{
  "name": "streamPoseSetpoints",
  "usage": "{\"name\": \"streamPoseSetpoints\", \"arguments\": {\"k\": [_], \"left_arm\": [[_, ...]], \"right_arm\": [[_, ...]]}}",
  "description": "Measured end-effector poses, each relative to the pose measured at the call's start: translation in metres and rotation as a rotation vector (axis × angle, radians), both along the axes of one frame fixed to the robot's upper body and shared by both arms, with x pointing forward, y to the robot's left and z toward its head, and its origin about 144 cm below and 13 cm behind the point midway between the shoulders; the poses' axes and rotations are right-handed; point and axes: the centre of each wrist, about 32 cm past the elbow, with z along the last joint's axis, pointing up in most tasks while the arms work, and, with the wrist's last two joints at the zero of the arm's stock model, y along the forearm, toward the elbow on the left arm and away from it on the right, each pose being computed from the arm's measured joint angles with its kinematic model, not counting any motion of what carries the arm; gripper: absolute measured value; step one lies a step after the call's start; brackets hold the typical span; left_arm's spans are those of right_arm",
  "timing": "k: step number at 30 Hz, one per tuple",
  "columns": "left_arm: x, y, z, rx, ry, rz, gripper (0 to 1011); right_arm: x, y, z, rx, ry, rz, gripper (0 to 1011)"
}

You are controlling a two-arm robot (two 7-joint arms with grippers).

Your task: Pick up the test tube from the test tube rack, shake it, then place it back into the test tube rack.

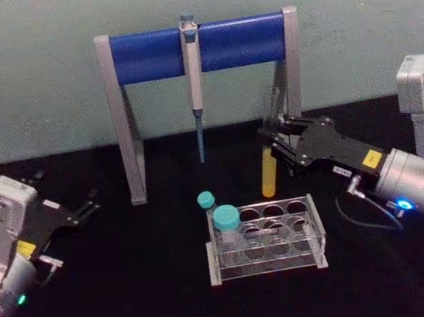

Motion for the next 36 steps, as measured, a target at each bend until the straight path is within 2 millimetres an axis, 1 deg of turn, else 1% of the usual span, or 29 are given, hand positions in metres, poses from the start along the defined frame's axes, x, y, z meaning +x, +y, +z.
{"name": "streamPoseSetpoints", "arguments": {"k": [11,17,21,27,33,36], "left_arm": [[0.000,0.000,0.000,0.000,0.000,0.000,1010],[0.000,0.000,0.000,0.000,0.000,0.000,1009],[0.000,0.000,0.000,0.000,0.000,0.000,1009],[0.000,0.000,0.000,0.000,0.000,0.000,1010],[0.000,0.000,0.000,0.000,0.000,0.000,1009],[0.000,0.000,0.000,0.000,0.000,0.000,1010]], "right_arm": [[0.006,0.003,0.001,0.012,0.002,-0.003,229],[0.003,-0.003,0.001,-0.002,-0.001,-0.043,229],[-0.002,-0.009,0.002,-0.013,-0.007,-0.070,229],[-0.018,-0.018,0.004,-0.034,0.006,-0.104,229],[-0.032,-0.020,0.006,-0.044,0.038,-0.073,229],[-0.035,-0.018,0.007,-0.047,0.057,-0.038,229]]}}
